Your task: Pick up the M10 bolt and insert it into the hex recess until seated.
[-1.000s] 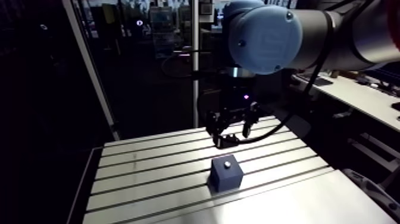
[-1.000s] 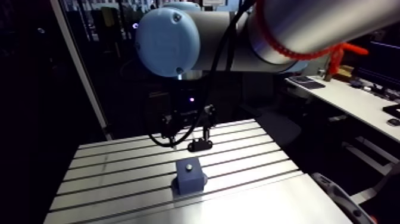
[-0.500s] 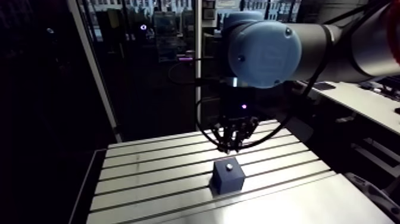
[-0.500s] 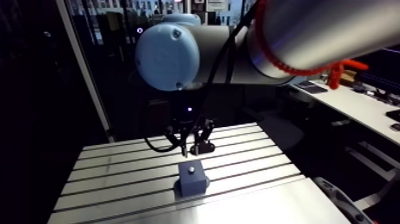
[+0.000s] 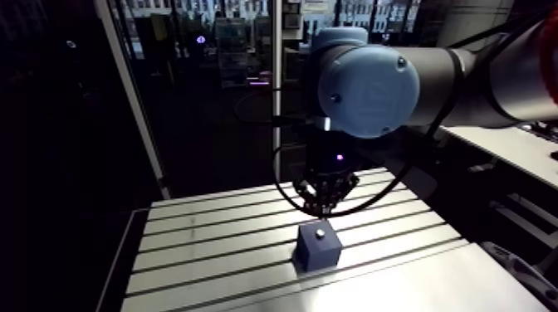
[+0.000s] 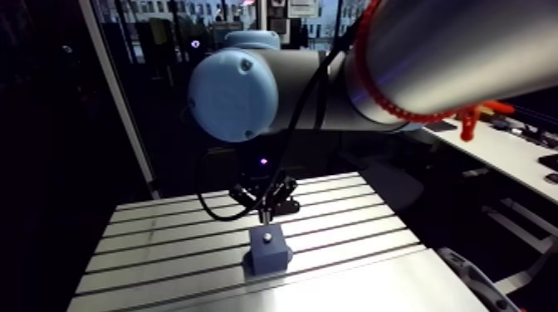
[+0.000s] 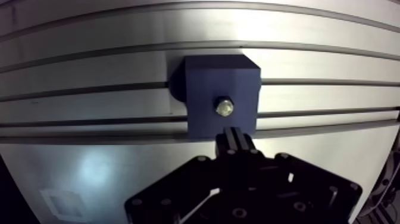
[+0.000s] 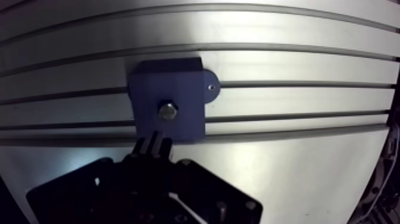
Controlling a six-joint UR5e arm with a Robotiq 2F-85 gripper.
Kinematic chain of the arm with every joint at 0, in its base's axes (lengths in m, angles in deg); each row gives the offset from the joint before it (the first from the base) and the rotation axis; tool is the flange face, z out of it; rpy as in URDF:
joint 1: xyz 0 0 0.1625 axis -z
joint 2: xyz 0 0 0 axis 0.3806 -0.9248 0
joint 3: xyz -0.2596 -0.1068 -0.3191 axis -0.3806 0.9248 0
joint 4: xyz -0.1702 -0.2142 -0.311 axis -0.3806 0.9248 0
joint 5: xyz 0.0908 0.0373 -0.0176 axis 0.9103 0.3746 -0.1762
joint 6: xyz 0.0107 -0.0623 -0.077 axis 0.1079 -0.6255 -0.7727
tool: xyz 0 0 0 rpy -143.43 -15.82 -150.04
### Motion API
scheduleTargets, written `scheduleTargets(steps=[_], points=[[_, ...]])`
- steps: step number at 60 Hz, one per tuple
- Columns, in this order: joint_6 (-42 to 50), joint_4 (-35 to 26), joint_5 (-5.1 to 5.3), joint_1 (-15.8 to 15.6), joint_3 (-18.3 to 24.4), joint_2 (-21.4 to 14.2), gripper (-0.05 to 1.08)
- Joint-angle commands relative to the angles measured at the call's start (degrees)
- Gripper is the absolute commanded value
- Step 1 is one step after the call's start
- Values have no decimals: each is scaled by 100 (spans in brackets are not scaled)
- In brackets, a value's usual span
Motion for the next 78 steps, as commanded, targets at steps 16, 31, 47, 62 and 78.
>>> scheduleTargets(steps=[16,31,47,62,78], points=[[30,86,-10,-1,-236,61,107],[30,168,-1,-1,-297,53,107],[-5,508,8,-1,-405,96,107],[-49,607,-1,0,-424,217,107],[-58,618,-1,8,-425,269,108]])
